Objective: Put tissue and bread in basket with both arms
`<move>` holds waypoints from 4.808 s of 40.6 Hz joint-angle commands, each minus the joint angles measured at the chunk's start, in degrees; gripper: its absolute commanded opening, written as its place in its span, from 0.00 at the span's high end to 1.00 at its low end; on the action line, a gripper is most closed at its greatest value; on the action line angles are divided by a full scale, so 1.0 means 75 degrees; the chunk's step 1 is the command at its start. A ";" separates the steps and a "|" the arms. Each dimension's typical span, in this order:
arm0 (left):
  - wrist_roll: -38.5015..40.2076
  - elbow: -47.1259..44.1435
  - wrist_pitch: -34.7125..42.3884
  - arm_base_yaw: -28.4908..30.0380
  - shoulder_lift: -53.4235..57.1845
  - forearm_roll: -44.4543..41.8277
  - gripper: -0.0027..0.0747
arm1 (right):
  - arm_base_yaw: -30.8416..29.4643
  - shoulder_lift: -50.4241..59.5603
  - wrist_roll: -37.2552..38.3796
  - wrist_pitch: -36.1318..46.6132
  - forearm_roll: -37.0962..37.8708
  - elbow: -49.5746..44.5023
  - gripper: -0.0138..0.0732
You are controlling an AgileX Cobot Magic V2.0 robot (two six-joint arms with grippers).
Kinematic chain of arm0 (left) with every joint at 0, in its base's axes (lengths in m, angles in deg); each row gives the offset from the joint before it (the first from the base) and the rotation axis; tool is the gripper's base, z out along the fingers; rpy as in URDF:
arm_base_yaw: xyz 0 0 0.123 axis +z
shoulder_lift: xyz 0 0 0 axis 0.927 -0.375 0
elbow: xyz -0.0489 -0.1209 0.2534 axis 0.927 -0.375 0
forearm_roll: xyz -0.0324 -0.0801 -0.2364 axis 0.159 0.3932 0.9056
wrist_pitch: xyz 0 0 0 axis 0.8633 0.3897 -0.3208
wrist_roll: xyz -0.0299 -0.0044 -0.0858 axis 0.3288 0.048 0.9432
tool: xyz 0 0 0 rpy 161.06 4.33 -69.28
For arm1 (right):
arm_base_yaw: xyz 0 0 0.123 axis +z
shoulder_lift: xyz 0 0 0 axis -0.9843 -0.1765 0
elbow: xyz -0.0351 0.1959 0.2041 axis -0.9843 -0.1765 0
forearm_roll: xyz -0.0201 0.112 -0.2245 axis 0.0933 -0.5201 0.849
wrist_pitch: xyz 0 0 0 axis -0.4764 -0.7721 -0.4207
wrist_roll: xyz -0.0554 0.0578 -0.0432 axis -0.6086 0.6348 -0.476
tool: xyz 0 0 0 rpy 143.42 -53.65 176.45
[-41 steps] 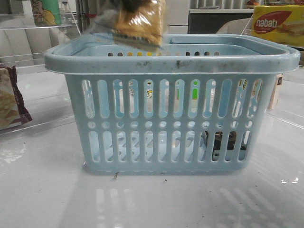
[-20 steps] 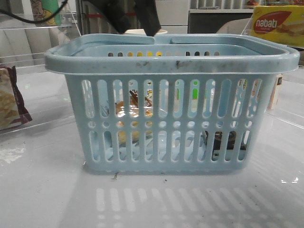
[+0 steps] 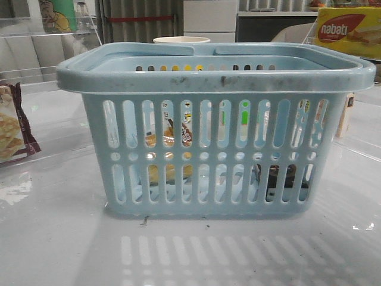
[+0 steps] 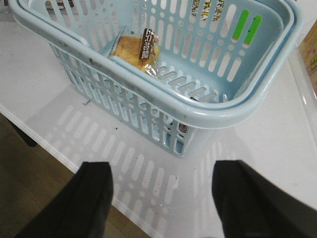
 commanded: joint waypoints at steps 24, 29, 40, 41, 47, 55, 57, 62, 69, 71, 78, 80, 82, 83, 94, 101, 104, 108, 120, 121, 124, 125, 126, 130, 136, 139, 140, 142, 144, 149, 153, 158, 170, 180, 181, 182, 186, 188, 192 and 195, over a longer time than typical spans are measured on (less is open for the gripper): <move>-0.0012 -0.2944 0.0679 -0.0027 0.3940 0.0082 0.34 | 0.0000 0.0011 -0.0103 0.0349 0.0929 0.0204 0.22; -0.0012 -0.2997 0.0693 -0.0027 0.3940 -0.0022 0.34 | 0.0000 0.0011 -0.0103 0.0162 0.1009 0.0204 0.22; -0.0012 -0.2997 0.0697 -0.0027 0.3940 -0.0178 0.61 | 0.0000 0.0011 -0.0103 -0.0154 0.1009 0.0204 0.45; -0.0012 -0.2997 0.0697 -0.0027 0.3940 -0.0178 0.65 | 0.0000 0.0011 -0.0103 -0.0179 0.1009 0.0204 0.51; -0.0012 -0.2997 0.0697 -0.0027 0.3940 -0.0178 0.81 | 0.0000 0.0011 -0.0103 -0.0198 0.1009 0.0204 0.74; -0.0012 -0.2997 0.0697 -0.0027 0.3940 -0.0178 0.85 | 0.0000 0.0011 -0.0103 -0.0204 0.1009 0.0204 0.78; -0.0012 -0.2997 0.0697 -0.0027 0.3940 -0.0178 0.85 | 0.0000 0.0011 -0.0103 -0.0204 0.1009 0.0204 0.78; -0.0012 -0.2997 0.0697 -0.0027 0.3940 -0.0178 0.85 | 0.0000 0.0011 -0.0103 -0.0204 0.1009 0.0204 0.78; -0.0012 -0.2997 0.0697 -0.0027 0.3940 -0.0178 0.85 | 0.0000 0.0011 -0.0103 -0.0204 0.1009 0.0204 0.78; -0.0012 -0.3009 0.0697 -0.0027 0.3979 -0.0178 0.85 | 0.0000 0.0011 -0.0103 -0.0204 0.1009 0.0204 0.78; -0.0012 -0.3149 0.1146 0.0514 0.4491 -0.0477 0.85 | 0.0000 0.0011 -0.0103 -0.0204 0.1009 0.0204 0.78; -0.0012 -0.3379 0.1603 0.0842 0.4718 -0.0588 0.85 | 0.0000 0.0011 -0.0103 -0.0204 0.1009 0.0204 0.78; -0.0012 -0.3765 0.2330 0.1252 0.5070 -0.0665 0.85 | 0.0000 0.0011 -0.0103 -0.0204 0.1009 0.0204 0.78; -0.0012 -0.3875 0.2596 0.1355 0.5217 -0.0711 0.85 | 0.0000 0.0011 -0.0103 -0.0204 0.1009 0.0204 0.78; -0.0012 -0.6181 0.4648 0.3227 0.7377 -0.0555 0.85 | 0.0000 0.0011 -0.0103 -0.0204 0.1009 0.0204 0.78; -0.0012 -0.7210 0.5184 0.3809 0.8205 -0.0527 0.85 | 0.0000 0.0011 -0.0103 -0.0204 0.1009 0.0204 0.78; -0.0012 -0.7524 0.5488 0.3886 0.8312 -0.0508 0.85 | 0.0000 0.0011 -0.0103 -0.0204 0.1009 0.0204 0.78; 0.0178 -0.8064 0.6307 0.3924 0.8451 -0.0466 0.85 | 0.0000 0.0011 -0.0103 -0.0204 0.1009 0.0204 0.78; 0.1157 -0.8648 0.6897 0.4219 0.8551 -0.1073 0.85 | 0.0000 0.0011 -0.0103 -0.0215 0.1009 0.0204 0.78; 0.1157 -0.8660 0.6897 0.4256 0.8551 -0.1073 0.85 | 0.0000 0.0011 -0.0103 -0.0215 0.1009 0.0204 0.78; 0.1168 -0.8745 0.7155 0.4399 0.8551 -0.1058 0.85 | 0.0000 0.0011 -0.0103 -0.0215 0.1009 0.0204 0.78; 0.1168 -0.8795 0.7268 0.4463 0.8551 -0.1059 0.85 | 0.0000 0.0011 -0.0103 -0.0215 0.1009 0.0204 0.78; 0.1168 -0.8791 0.7249 0.4508 0.8551 -0.1059 0.85 | 0.0000 0.0011 -0.0103 -0.0215 0.1009 0.0204 0.78; 0.1168 -0.8791 0.7247 0.4599 0.8551 -0.1059 0.85 | 0.0000 0.0011 -0.0103 -0.0215 0.1009 0.0204 0.78; 0.1168 -0.8791 0.7232 0.4599 0.8551 -0.1059 0.85 | 0.0000 0.0011 -0.0103 -0.0215 0.1009 0.0204 0.78; 0.1168 -0.8791 0.7232 0.4599 0.8551 -0.1059 0.85 | 0.0000 0.0011 -0.0103 -0.0215 0.1009 0.0204 0.78; 0.1168 -0.8791 0.7232 0.4599 0.8551 -0.1059 0.85 | 0.0000 0.0011 -0.0103 -0.0215 0.1009 0.0204 0.78; 0.1168 -0.8791 0.7232 0.4599 0.8551 -0.1059 0.85 | 0.0000 0.0011 -0.0103 -0.0215 0.1009 0.0204 0.78; 0.1168 -0.8791 0.7232 0.4599 0.8551 -0.1059 0.85 | 0.0000 0.0011 -0.0103 -0.0215 0.1009 0.0204 0.78; 0.1168 -0.8791 0.7232 0.4599 0.8538 -0.1059 0.85 | 0.0000 0.0011 -0.0103 -0.0215 0.1009 0.0204 0.78; 0.1168 -0.8791 0.7232 0.4550 0.8538 -0.1059 0.85 | 0.0000 0.0011 -0.0103 -0.0215 0.1009 0.0204 0.78; 0.1168 -0.8791 0.7232 0.4432 0.8538 -0.1059 0.85 | 0.0000 0.0011 -0.0103 -0.0215 0.1009 0.0204 0.78; 0.1168 -0.8791 0.7232 0.4401 0.8538 -0.1059 0.85 | 0.0000 0.0011 -0.0103 -0.0215 0.1009 0.0204 0.78; 0.1168 -0.8791 0.7232 0.4401 0.8538 -0.1059 0.85 | 0.0000 0.0095 -0.0103 -0.0232 0.1009 0.0204 0.78; 0.1168 -0.8791 0.7232 0.4401 0.8538 -0.1059 0.85 | -0.0020 0.0147 -0.0103 -0.0232 0.1009 0.0204 0.78; 0.1168 -0.8791 0.7232 0.4401 0.8538 -0.1059 0.85 | -0.0043 0.0183 -0.0103 -0.0232 0.1009 0.0197 0.78; 0.1168 -0.8791 0.7232 0.4401 0.8538 -0.1059 0.85 | -0.0208 0.0443 -0.0103 -0.0234 0.1009 0.0167 0.78; 0.1168 -0.8791 0.7232 0.4401 0.8538 -0.1059 0.85 | -0.0351 0.0629 -0.0103 -0.0223 0.1009 0.0117 0.78; 0.1168 -0.8791 0.7232 0.4401 0.8538 -0.1059 0.85 | -0.0820 0.1120 -0.0103 -0.0224 0.1009 -0.0036 0.78; 0.1168 -0.8791 0.7232 0.4401 0.8538 -0.1059 0.85 | -0.1201 0.1453 -0.0103 -0.0231 0.1009 -0.0171 0.78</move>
